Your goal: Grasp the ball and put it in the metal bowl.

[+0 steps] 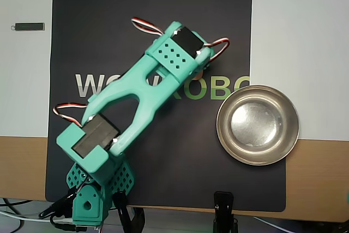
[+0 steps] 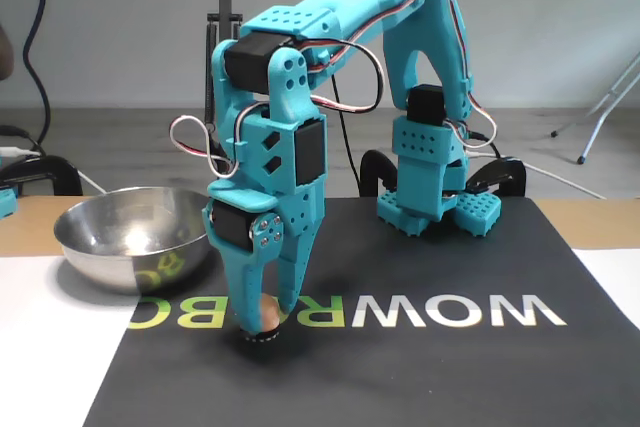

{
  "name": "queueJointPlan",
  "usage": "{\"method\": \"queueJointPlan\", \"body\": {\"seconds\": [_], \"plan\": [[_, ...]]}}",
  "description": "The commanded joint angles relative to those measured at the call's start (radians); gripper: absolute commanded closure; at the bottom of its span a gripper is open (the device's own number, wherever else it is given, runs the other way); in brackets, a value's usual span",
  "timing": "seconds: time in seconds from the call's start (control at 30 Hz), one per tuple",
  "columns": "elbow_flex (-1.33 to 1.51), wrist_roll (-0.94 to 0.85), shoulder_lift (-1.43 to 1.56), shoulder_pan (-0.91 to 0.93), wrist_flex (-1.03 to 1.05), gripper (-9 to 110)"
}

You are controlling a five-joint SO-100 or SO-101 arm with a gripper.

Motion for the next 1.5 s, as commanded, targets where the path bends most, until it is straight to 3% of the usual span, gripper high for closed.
{"method": "queueJointPlan", "body": {"seconds": [0.0, 1.47], "plan": [[-0.003, 0.005, 0.057, 0.002, 0.006, 43], [0.081, -0.028, 0.126, 0.046, -0.003, 43]]}}
